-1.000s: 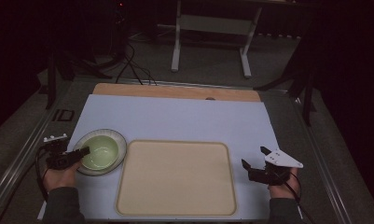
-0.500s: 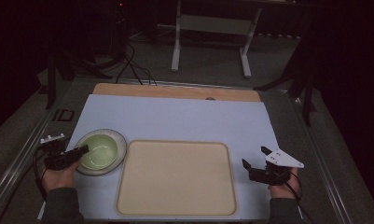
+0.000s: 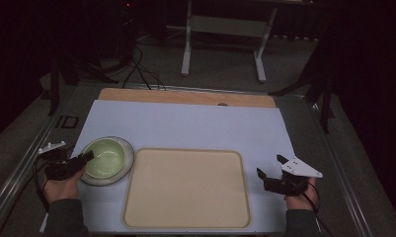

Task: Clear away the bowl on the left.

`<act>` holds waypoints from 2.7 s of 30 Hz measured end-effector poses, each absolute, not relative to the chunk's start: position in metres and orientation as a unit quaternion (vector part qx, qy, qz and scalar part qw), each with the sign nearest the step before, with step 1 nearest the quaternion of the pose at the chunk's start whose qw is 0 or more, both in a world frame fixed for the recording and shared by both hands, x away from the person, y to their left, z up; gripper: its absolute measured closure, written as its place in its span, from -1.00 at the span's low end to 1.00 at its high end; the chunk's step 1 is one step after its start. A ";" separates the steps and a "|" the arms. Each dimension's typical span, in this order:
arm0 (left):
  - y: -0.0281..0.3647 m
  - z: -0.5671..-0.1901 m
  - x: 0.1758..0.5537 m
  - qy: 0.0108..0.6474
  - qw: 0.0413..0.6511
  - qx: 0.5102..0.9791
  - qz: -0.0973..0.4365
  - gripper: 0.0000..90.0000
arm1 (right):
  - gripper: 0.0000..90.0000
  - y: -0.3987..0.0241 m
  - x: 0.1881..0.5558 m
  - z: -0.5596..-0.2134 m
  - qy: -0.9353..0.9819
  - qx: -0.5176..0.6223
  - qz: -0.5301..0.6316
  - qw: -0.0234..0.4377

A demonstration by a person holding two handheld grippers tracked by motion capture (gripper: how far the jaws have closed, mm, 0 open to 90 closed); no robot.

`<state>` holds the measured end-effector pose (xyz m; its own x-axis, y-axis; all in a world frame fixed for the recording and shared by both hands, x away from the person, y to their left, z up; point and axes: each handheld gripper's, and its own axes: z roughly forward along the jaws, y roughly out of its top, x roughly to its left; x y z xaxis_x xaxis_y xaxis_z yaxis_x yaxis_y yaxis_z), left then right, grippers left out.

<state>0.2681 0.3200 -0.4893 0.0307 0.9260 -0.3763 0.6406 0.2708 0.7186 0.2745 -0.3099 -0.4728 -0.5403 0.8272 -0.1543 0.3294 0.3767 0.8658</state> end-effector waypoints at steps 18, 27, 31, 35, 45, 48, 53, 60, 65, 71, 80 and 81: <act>0.310 -0.481 0.265 0.655 0.449 0.583 0.168 0.78 | -0.69 -0.311 0.274 -0.472 0.772 0.373 0.416 0.302; 0.303 -0.478 0.266 0.646 0.454 0.590 0.167 0.78 | -0.69 -0.311 0.274 -0.472 0.772 0.374 0.415 0.303; 0.300 -0.477 0.265 0.643 0.458 0.591 0.165 0.78 | -0.69 -0.311 0.274 -0.472 0.772 0.374 0.415 0.303; 0.299 -0.475 0.264 0.641 0.459 0.592 0.167 0.78 | -0.69 -0.312 0.274 -0.472 0.772 0.374 0.416 0.303; 0.293 -0.472 0.264 0.633 0.463 0.597 0.167 0.78 | -0.69 -0.312 0.274 -0.472 0.771 0.374 0.416 0.303; 0.291 -0.472 0.264 0.632 0.466 0.597 0.166 0.78 | -0.69 -0.312 0.274 -0.472 0.771 0.375 0.416 0.303; 0.288 -0.471 0.265 0.629 0.467 0.599 0.165 0.78 | -0.69 -0.312 0.274 -0.472 0.771 0.375 0.416 0.303; 0.282 -0.470 0.265 0.623 0.468 0.605 0.163 0.78 | -0.69 -0.312 0.274 -0.472 0.771 0.375 0.416 0.303; 0.278 -0.470 0.266 0.619 0.471 0.609 0.157 0.78 | -0.69 -0.312 0.274 -0.472 0.771 0.375 0.416 0.303; 0.271 -0.469 0.267 0.612 0.474 0.613 0.154 0.78 | -0.69 -0.312 0.274 -0.472 0.771 0.375 0.417 0.303; 0.265 -0.470 0.268 0.610 0.481 0.613 0.143 0.78 | -0.69 -0.313 0.274 -0.472 0.771 0.375 0.417 0.302; 0.265 -0.470 0.268 0.610 0.482 0.613 0.141 0.78 | -0.69 -0.313 0.274 -0.472 0.771 0.375 0.417 0.302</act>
